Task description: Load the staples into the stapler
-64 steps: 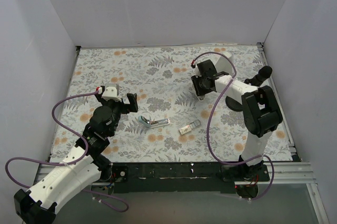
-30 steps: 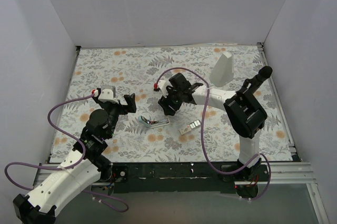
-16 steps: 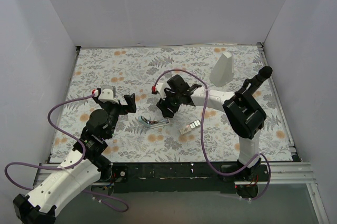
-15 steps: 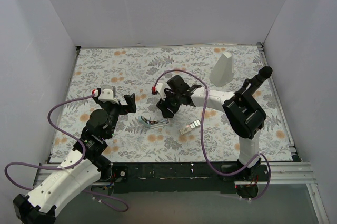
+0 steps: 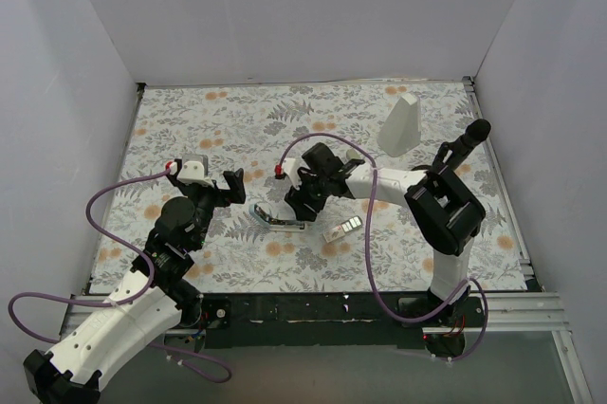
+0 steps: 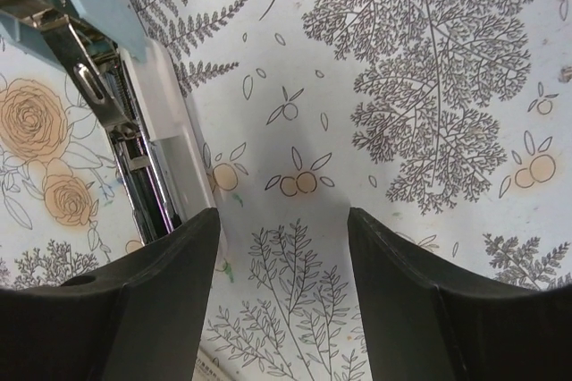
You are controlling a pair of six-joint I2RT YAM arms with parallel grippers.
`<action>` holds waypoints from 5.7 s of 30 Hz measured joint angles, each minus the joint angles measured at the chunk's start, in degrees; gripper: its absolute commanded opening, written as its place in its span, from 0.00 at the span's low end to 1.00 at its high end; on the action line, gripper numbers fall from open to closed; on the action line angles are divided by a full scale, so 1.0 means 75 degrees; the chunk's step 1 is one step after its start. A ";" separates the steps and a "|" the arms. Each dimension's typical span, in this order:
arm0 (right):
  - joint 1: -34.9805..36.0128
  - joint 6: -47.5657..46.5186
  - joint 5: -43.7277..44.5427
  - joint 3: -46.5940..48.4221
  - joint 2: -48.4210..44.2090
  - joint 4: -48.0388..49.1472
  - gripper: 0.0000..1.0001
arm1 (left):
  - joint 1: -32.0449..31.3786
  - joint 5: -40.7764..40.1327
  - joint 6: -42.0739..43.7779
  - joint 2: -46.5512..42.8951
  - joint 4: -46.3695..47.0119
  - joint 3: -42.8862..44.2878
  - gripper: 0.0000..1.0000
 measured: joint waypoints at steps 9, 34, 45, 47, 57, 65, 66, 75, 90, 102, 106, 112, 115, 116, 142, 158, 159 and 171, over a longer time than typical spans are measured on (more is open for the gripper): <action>0.0137 0.0131 0.0003 -0.0210 -0.0300 -0.0035 0.67 | 0.0000 0.0000 0.0000 0.0000 0.0000 0.0000 0.98; -0.0003 0.2049 0.2728 -0.0519 -0.2661 -0.1719 0.64 | 0.0000 0.0000 -0.0003 -0.0157 0.0000 0.0000 0.98; -0.0353 0.3465 0.3416 -0.1851 -0.3209 -0.2579 0.50 | 0.0000 -0.0050 -0.0012 -0.0449 0.0000 0.0000 0.98; -0.0353 0.3611 0.3456 -0.1923 -0.3206 -0.2605 0.47 | 0.0003 -0.0064 -0.0017 -0.0522 0.0003 0.0000 0.98; -0.0356 0.3972 0.3503 -0.1926 -0.2646 -0.2244 0.39 | 0.0003 -0.0085 -0.0029 -0.0708 -0.0003 0.0000 0.98; -0.0356 0.4019 0.3483 -0.1926 -0.2480 -0.2171 0.36 | 0.0015 -0.0079 -0.0032 -0.0720 -0.0003 0.0000 0.98; -0.0356 0.4022 0.3480 -0.1926 -0.2468 -0.2168 0.35 | 0.0017 -0.0076 -0.0032 -0.0720 -0.0006 0.0000 0.98; -0.0353 0.4065 0.3515 -0.1926 -0.2363 -0.2151 0.32 | 0.0017 -0.0073 -0.0035 -0.0720 -0.0006 0.0000 0.98; -0.0102 0.3934 0.3520 -0.1926 -0.2363 -0.2151 0.31 | 0.0044 -0.0064 -0.0035 -0.0720 -0.0006 0.0000 0.98; 0.0102 0.3745 0.3579 -0.1920 -0.2363 -0.2151 0.25 | 0.0052 -0.0012 -0.0035 -0.0720 -0.0003 0.0000 0.98; 0.0154 0.3710 0.3631 -0.1877 -0.2311 -0.2171 0.25 | 0.0052 0.0000 -0.0041 -0.0720 -0.0006 0.0000 0.98; 0.0297 0.3567 0.3701 -0.1786 -0.2226 -0.2183 0.26 | 0.0067 0.0020 -0.0067 -0.0720 -0.0006 0.0000 0.98; 0.0347 0.3526 0.3692 -0.1734 -0.2168 -0.2186 0.30 | 0.0093 0.0038 -0.0085 -0.0717 -0.0006 0.0000 0.98; 0.0356 0.3520 0.3681 -0.1693 -0.2133 -0.2200 0.31 | 0.0093 0.0038 -0.0087 -0.0714 -0.0006 0.0000 0.98; 0.0903 0.3570 0.4680 -0.1303 -0.1661 -0.2425 0.14 | 0.0102 0.0073 -0.0099 -0.0717 -0.0006 0.0000 0.98; 0.0903 0.3322 0.4421 -0.1300 -0.2442 -0.2515 0.08 | 0.0137 0.0096 -0.0122 -0.0723 -0.0006 0.0000 0.98; 0.0903 0.3270 0.4401 -0.1300 -0.2544 -0.2518 0.08 | 0.0137 0.0099 -0.0119 -0.0723 -0.0006 0.0000 0.98; 0.0903 0.1749 0.2888 -0.1349 -0.3209 -0.1102 0.08 | 0.0146 0.0093 -0.0122 -0.0755 -0.0006 0.0000 0.98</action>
